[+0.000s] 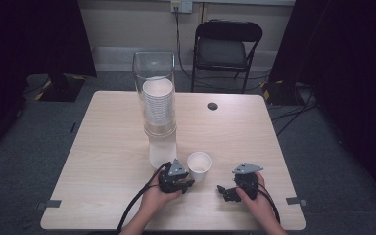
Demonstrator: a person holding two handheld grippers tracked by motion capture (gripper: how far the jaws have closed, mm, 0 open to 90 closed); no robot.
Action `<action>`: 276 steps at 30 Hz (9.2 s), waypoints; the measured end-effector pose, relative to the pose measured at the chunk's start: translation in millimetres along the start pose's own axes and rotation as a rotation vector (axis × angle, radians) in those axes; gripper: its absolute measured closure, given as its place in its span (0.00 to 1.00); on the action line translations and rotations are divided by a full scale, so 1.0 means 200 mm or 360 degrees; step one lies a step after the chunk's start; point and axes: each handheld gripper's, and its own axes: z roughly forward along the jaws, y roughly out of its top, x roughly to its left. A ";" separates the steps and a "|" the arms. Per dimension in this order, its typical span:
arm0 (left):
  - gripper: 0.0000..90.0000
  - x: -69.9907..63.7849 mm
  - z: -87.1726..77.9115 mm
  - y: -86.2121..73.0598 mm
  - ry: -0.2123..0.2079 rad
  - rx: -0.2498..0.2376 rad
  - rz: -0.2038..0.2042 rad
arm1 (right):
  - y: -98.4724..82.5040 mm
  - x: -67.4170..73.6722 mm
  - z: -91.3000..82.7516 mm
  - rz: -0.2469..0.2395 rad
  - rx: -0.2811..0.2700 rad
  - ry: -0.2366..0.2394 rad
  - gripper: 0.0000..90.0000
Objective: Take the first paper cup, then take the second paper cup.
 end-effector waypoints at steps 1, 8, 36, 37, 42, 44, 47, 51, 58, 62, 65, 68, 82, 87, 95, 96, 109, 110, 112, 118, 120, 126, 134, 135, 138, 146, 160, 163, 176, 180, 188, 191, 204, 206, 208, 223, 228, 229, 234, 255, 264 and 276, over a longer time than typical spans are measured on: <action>0.53 0.00 -0.01 0.00 0.0021 0.0024 0.0008 | 0.00 0.00 0.00 0.0000 0.0000 0.0000 0.00; 0.28 0.04 -0.08 -0.06 0.0148 0.0101 -0.0028 | 0.00 0.00 0.00 -0.0001 -0.0001 -0.0002 0.00; 0.26 0.28 -0.34 -0.08 0.0330 -0.0029 -0.0239 | 0.00 0.00 0.00 -0.0001 -0.0001 -0.0002 0.00; 0.26 0.29 -0.34 -0.08 0.0330 -0.0040 -0.0248 | 0.00 0.00 0.00 -0.0001 -0.0001 -0.0002 0.00; 0.26 0.32 -0.35 -0.09 0.0346 -0.0112 -0.0327 | 0.00 0.00 0.00 -0.0001 -0.0001 -0.0001 0.00; 0.26 0.34 -0.36 -0.09 0.0343 -0.0118 -0.0359 | 0.00 0.00 0.00 -0.0001 -0.0001 -0.0001 0.00; 0.26 0.36 -0.37 -0.07 0.0369 -0.0105 -0.0330 | 0.00 0.00 0.00 -0.0001 -0.0001 -0.0002 0.00; 0.26 0.38 -0.40 -0.05 0.0395 -0.0126 -0.0330 | 0.00 0.00 0.00 -0.0001 -0.0001 -0.0001 0.00; 0.26 0.42 -0.40 -0.04 0.0427 -0.0214 -0.0417 | 0.00 0.00 0.00 -0.0001 -0.0001 -0.0001 0.00; 0.26 0.43 -0.41 0.01 0.0457 -0.0210 -0.0376 | 0.00 0.00 0.00 0.0000 0.0000 0.0000 0.00; 0.25 0.43 -0.41 0.02 0.0469 -0.0304 -0.0412 | 0.00 0.00 0.00 0.0000 -0.0001 -0.0002 0.00; 0.25 0.43 -0.41 0.02 0.0483 -0.0338 -0.0397 | 0.00 0.00 0.00 -0.0001 -0.0001 -0.0001 0.00; 0.26 0.41 -0.44 0.17 0.0515 -0.0436 -0.0323 | 0.00 0.00 0.00 -0.0001 -0.0002 0.0001 0.00; 0.30 0.41 -0.44 0.20 0.0529 -0.0412 -0.0300 | 0.00 0.00 0.00 -0.0001 -0.0001 -0.0001 0.00; 0.41 0.42 -0.41 0.21 0.0545 -0.0412 -0.0296 | 0.00 0.00 0.00 -0.0001 -0.0002 0.0000 0.00; 0.41 0.42 -0.41 0.21 0.0541 -0.0409 -0.0291 | 0.00 0.00 0.00 0.0000 0.0000 0.0000 0.00; 0.42 0.39 -0.37 0.18 0.0614 -0.0477 -0.0286 | 0.00 0.00 0.00 0.0007 0.0001 -0.0003 0.00; 0.42 0.39 -0.37 0.18 0.0614 -0.0477 -0.0286 | 0.00 0.00 0.00 0.0007 0.0001 -0.0003 0.00; 0.42 0.39 -0.38 0.18 0.0611 -0.0449 -0.0263 | 0.00 0.00 0.00 0.0006 0.0000 -0.0003 0.00; 0.43 0.39 -0.37 0.17 0.0613 -0.0463 -0.0258 | 0.00 0.00 0.00 0.0007 0.0000 -0.0003 0.00; 0.43 0.38 -0.37 0.17 0.0623 -0.0453 -0.0242 | 0.00 0.00 0.00 0.0007 0.0001 -0.0003 0.00; 0.43 0.37 -0.35 0.17 0.0644 -0.0435 -0.0252 | 0.00 0.00 0.00 0.0008 0.0000 -0.0004 0.00; 0.80 0.37 -0.33 0.14 0.0627 -0.0213 -0.0210 | 0.00 0.00 0.00 0.0007 0.0002 -0.0002 0.00; 0.93 0.39 -0.22 -0.03 0.0597 0.0061 -0.0278 | 0.00 0.00 0.00 0.0005 0.0001 -0.0001 0.00; 0.67 0.37 -0.19 -0.14 0.0590 -0.0200 -0.0438 | -0.01 0.00 -0.01 0.0002 -0.0002 0.0007 0.00; 0.35 0.36 -0.32 -0.03 0.0615 -0.0181 -0.0320 | -0.01 0.00 -0.01 -0.0005 -0.0001 0.0008 0.00; 0.18 0.38 -0.41 0.16 0.0567 -0.0481 -0.0361 | -0.01 0.00 -0.01 -0.0002 -0.0002 0.0005 0.00; 0.18 0.39 -0.42 0.20 0.0577 -0.0511 -0.0363 | -0.01 0.00 -0.01 0.0002 -0.0001 0.0004 0.00; 0.21 0.39 -0.37 0.26 0.0631 -0.0636 -0.0301 | -0.01 0.00 -0.01 0.0001 -0.0001 0.0004 0.00; 0.23 0.39 -0.35 0.28 0.0627 -0.0652 -0.0299 | -0.01 0.00 -0.01 0.0000 -0.0001 0.0007 0.00; 0.37 0.40 -0.32 0.27 0.0684 -0.0614 -0.0244 | -0.01 0.00 -0.01 0.0001 -0.0001 0.0005 0.00; 0.38 0.39 -0.31 0.26 0.0697 -0.0607 -0.0253 | -0.01 0.00 -0.01 -0.0002 -0.0002 0.0005 0.00; 0.41 0.38 -0.28 0.23 0.0725 -0.0461 -0.0274 | -0.01 0.00 -0.01 -0.0002 -0.0004 0.0012 0.00; 0.41 0.40 -0.22 0.15 0.0728 -0.0206 -0.0285 | -0.01 0.00 -0.01 -0.0003 -0.0004 0.0012 0.00; 0.41 0.39 -0.11 0.00 0.0634 -0.0133 -0.0424 | -0.01 0.00 -0.01 -0.0003 -0.0003 0.0013 0.00; 0.40 0.40 -0.25 -0.08 0.0561 -0.0079 -0.0395 | -0.01 0.00 -0.01 -0.0015 -0.0002 0.0020 0.00; 0.39 0.43 -0.29 -0.14 0.0580 -0.0068 -0.0406 | -0.01 0.00 -0.01 -0.0015 -0.0002 0.0020 0.00; 0.39 0.45 -0.33 -0.16 0.0619 -0.0069 -0.0440 | -0.01 0.00 -0.01 -0.0015 -0.0001 0.0017 0.00; 0.39 0.51 -0.38 -0.22 0.0673 -0.0072 -0.0494 | -0.01 0.00 -0.01 -0.0014 -0.0002 0.0022 0.00; 0.26 0.58 -0.40 -0.33 0.0688 0.0021 -0.0530 | -0.01 0.00 -0.01 -0.0014 -0.0003 0.0023 0.00; 0.19 0.54 -0.55 -0.45 0.0593 0.0060 -0.0454 | -0.01 0.00 -0.01 -0.0017 0.0000 0.0020 0.00; 0.17 0.43 -0.73 -0.63 0.0436 0.0030 -0.0321 | -0.01 0.00 -0.01 -0.0017 0.0000 0.0020 0.00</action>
